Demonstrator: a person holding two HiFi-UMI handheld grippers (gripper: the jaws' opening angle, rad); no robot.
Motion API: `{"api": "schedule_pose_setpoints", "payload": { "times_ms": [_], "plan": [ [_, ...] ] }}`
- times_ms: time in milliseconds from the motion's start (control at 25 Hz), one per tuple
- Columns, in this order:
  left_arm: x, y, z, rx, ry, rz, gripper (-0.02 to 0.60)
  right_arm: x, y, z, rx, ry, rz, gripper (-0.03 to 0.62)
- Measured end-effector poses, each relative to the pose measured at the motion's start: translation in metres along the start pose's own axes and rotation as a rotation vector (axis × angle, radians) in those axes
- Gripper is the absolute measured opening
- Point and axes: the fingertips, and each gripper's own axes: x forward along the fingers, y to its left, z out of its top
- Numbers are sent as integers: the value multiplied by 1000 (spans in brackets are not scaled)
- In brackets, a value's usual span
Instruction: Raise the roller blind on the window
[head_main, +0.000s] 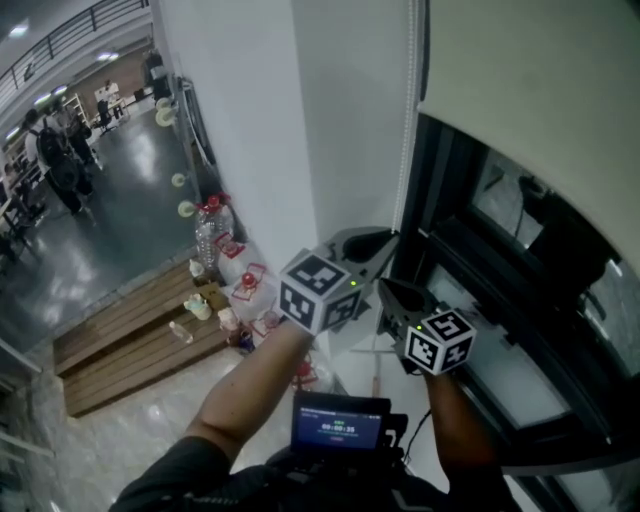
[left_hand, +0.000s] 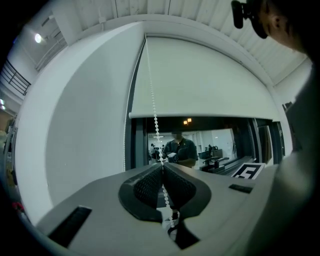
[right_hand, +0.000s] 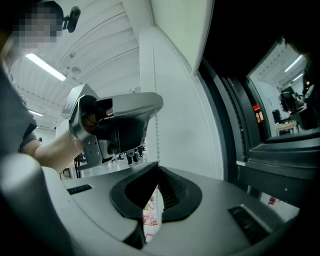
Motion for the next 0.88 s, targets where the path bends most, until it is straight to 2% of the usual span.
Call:
{"api": "schedule_pose_setpoints", "payload": {
  "times_ms": [320,880],
  "plan": [
    [1,-4,-22,49,36,13,17,2,-7,-22,24,39,-13,6],
    [-2,-12,-59,27,74,3,15,-1,-5,-63,88,99,-20,5]
  ]
}}
